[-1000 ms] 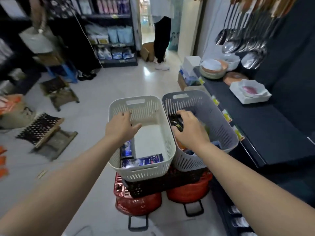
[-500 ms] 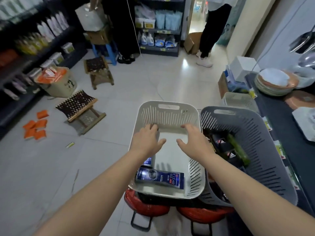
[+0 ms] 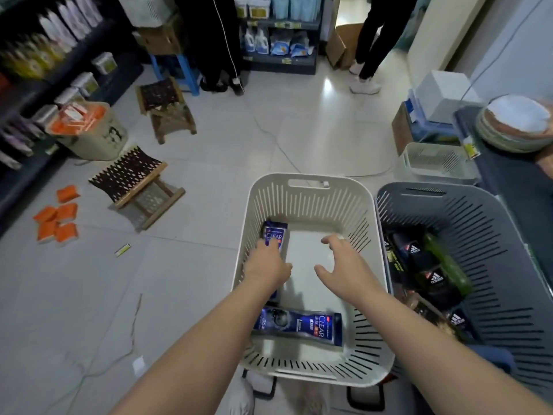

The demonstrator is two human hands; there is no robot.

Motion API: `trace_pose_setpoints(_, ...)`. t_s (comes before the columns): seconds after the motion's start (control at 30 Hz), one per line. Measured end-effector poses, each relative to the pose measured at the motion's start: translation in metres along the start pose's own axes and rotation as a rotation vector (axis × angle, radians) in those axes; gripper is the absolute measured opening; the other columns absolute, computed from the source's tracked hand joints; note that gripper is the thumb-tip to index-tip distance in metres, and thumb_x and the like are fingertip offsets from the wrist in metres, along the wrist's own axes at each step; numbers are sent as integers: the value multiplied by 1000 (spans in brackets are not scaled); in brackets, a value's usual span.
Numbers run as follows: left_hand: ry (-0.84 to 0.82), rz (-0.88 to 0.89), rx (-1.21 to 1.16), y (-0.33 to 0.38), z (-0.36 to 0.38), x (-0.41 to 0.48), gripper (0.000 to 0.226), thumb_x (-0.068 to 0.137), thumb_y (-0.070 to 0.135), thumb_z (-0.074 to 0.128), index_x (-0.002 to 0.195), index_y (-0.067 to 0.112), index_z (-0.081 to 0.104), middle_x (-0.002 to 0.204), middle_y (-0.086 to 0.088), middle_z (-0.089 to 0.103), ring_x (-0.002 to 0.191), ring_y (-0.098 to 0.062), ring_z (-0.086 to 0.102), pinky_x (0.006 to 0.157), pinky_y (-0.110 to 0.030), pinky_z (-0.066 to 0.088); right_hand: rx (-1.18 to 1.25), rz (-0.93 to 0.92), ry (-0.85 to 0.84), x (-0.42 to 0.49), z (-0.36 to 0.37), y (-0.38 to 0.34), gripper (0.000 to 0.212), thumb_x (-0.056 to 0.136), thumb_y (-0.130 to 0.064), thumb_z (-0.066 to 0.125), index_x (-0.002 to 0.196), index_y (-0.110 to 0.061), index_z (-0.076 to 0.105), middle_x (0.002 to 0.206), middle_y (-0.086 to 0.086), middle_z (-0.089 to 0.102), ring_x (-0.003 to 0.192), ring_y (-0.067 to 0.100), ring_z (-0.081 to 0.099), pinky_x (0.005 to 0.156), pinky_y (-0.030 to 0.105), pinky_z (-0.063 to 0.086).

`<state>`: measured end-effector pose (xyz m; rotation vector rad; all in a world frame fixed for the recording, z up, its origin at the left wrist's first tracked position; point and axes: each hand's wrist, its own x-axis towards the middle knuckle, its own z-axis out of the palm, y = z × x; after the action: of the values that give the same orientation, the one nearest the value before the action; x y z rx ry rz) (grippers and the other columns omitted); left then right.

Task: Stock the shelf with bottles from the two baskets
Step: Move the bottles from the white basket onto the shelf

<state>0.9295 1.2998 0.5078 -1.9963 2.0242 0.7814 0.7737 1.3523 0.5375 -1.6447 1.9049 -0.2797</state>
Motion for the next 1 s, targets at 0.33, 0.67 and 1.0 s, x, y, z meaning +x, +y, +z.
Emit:
trace_pose_setpoints(0.33, -178, -117, -154, -8, 37, 36, 76, 92, 25, 60, 148, 2, 14, 142, -20, 39, 128, -33, 47, 100, -38, 43, 49, 138, -55, 5, 17, 3, 53, 92, -30, 59, 139, -21, 37, 137, 3, 45, 115, 22, 54, 94, 37, 46)
trace_pose_setpoints(0.67, -150, -198, -314, -10, 53, 60, 76, 91, 22, 65, 143, -9, 19, 141, -20, 45, 129, -29, 48, 101, -30, 39, 8, 443, -164, 6, 40, 13, 45, 93, -30, 55, 133, -12, 43, 123, 9, 60, 105, 24, 59, 69, 29, 42)
trace_pose_setpoints(1.0, -66, -275, -386, -5, 59, 73, 84, 83, 24, 74, 143, -6, 23, 130, -16, 54, 119, -30, 55, 92, -34, 46, 20, 792, -561, 12, 72, 20, 34, 92, -38, 53, 105, -7, 58, 98, 9, 69, 84, 23, 69, 63, 26, 51)
